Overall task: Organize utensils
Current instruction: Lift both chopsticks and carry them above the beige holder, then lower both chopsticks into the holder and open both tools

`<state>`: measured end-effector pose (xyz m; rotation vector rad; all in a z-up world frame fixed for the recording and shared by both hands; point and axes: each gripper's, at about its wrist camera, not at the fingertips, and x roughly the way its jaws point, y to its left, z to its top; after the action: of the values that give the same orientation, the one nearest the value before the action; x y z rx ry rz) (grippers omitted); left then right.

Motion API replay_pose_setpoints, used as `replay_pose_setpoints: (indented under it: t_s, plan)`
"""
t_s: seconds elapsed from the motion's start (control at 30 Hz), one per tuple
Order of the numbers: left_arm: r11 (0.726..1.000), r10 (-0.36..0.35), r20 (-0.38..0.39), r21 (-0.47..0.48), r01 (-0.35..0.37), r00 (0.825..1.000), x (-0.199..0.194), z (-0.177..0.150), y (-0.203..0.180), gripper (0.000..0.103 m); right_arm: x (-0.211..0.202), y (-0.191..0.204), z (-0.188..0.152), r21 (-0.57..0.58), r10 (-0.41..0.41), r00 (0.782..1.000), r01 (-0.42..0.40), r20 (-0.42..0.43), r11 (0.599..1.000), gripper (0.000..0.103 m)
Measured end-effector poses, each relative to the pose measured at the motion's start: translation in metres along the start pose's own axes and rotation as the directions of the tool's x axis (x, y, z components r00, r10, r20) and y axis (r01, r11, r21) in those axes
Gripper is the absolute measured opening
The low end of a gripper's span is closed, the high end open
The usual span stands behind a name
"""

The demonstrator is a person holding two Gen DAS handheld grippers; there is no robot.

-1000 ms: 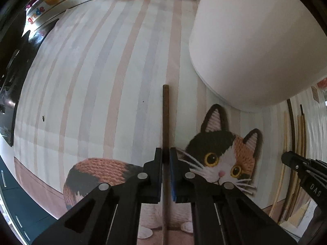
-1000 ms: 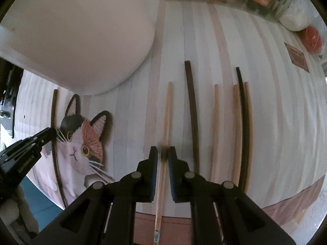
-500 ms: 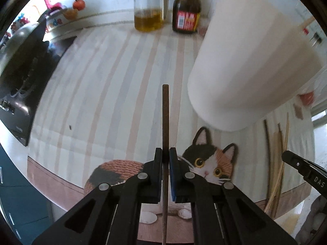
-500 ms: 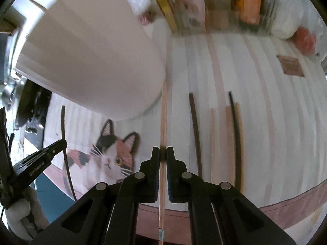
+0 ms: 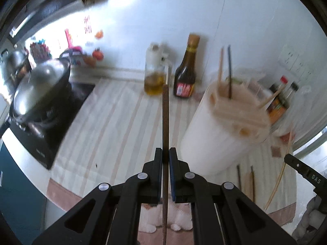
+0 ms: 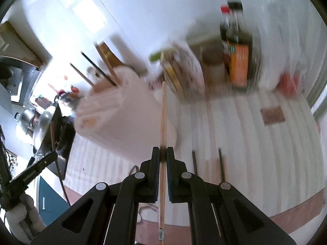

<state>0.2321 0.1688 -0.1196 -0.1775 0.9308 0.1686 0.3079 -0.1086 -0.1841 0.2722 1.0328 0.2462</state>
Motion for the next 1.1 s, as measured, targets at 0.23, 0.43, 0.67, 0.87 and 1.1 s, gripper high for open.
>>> replay_pose_setpoints:
  t_s: [0.23,0.43,0.67,0.87,1.1]
  plan:
    - [0.999,-0.013,0.074,0.037,0.011,0.997,-0.023,0.029,-0.02,0.004,-0.02,0.021,0.031,-0.062,0.011,0.999,-0.008,0.051,0.998,0.006]
    - [0.998,-0.04,0.121,0.063,0.032,0.992,-0.036,0.048,-0.04,0.004,-0.035,0.04,0.046,-0.101,0.022,0.995,-0.012,0.098,0.995,0.006]
    - [0.996,-0.059,0.231,0.081,0.041,0.971,-0.061,0.086,-0.059,0.004,-0.059,0.056,0.086,-0.127,0.03,0.976,-0.003,0.214,0.992,0.006]
    - [0.994,-0.071,0.318,0.102,0.041,0.945,-0.069,0.123,-0.077,0.004,-0.078,0.076,0.129,-0.144,0.037,0.938,0.013,0.345,0.99,0.006]
    - [0.993,-0.105,0.306,0.083,0.083,0.946,-0.043,0.159,-0.081,0.004,-0.072,0.09,0.167,-0.137,0.036,0.897,0.028,0.44,0.99,0.006]
